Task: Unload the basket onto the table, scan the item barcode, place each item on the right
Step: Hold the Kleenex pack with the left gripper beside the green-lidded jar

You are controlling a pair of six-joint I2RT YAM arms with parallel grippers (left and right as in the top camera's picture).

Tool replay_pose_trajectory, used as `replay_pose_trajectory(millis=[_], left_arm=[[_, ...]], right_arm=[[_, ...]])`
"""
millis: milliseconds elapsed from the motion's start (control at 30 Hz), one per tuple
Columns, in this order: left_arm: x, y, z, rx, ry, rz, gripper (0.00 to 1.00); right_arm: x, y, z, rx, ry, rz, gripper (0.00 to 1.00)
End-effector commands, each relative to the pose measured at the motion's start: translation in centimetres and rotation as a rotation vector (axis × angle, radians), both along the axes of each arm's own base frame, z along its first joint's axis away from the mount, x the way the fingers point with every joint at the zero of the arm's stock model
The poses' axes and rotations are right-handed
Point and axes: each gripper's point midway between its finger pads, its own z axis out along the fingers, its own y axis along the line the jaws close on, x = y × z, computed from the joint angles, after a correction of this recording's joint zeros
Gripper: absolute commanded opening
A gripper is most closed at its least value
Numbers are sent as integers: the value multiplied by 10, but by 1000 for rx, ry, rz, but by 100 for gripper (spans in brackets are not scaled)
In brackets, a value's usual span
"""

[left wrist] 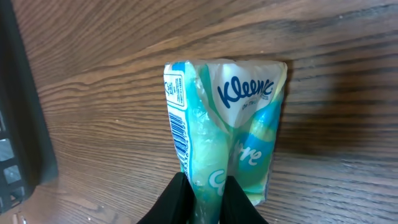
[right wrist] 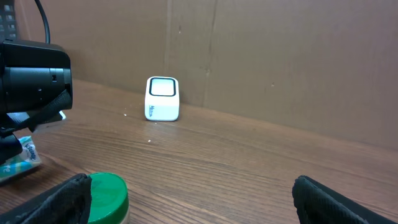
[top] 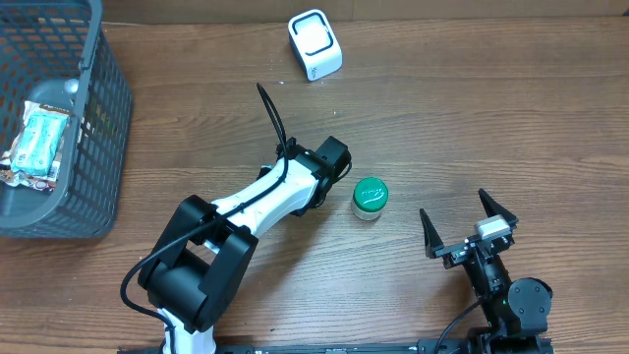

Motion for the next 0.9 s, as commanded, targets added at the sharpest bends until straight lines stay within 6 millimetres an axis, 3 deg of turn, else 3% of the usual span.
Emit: replay_pose_trajectory(millis=[0, 367, 867], left_arm=[[-2, -4, 3, -21, 0, -10, 14], [-2, -4, 3, -24, 1, -9, 27], [-1, -8, 7, -40, 3, -9, 20]], right_arm=[[0, 0, -2, 6, 0, 0, 100], [0, 0, -2, 6, 0, 0, 100], [0, 0, -2, 6, 0, 0, 100]])
